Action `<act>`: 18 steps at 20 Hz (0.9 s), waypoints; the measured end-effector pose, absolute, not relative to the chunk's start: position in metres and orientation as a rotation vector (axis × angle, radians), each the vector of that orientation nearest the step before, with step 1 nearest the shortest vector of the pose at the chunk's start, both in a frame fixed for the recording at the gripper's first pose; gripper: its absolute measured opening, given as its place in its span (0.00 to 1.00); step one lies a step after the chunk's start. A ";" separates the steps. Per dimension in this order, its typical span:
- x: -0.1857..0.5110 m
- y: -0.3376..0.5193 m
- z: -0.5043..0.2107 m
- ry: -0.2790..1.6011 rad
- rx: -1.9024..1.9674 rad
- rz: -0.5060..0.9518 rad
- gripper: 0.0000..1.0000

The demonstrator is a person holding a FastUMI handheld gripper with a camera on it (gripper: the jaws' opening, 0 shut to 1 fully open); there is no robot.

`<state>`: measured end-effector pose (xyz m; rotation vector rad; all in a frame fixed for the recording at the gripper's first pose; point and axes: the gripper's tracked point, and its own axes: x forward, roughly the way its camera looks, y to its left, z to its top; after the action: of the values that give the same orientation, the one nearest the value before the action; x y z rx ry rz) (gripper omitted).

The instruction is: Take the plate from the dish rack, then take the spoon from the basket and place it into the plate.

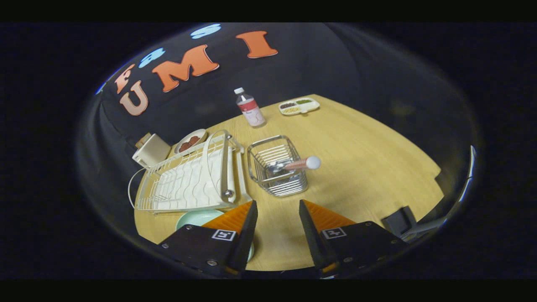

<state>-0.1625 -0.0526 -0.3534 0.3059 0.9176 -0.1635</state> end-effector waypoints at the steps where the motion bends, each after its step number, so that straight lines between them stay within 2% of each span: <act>1: -0.155 -0.062 -0.348 0.883 0.273 -0.175 0.60; 11: -0.120 -0.068 -0.336 0.751 0.170 -0.152 0.68; 13: -0.121 -0.055 -0.338 0.754 0.168 -0.110 0.64; 17: -0.122 -0.049 -0.339 0.744 0.102 -0.101 0.50; 18: -0.121 -0.046 -0.339 0.743 0.108 -0.103 0.42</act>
<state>-0.1211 -0.0459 -0.3385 0.1077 0.7426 -0.1029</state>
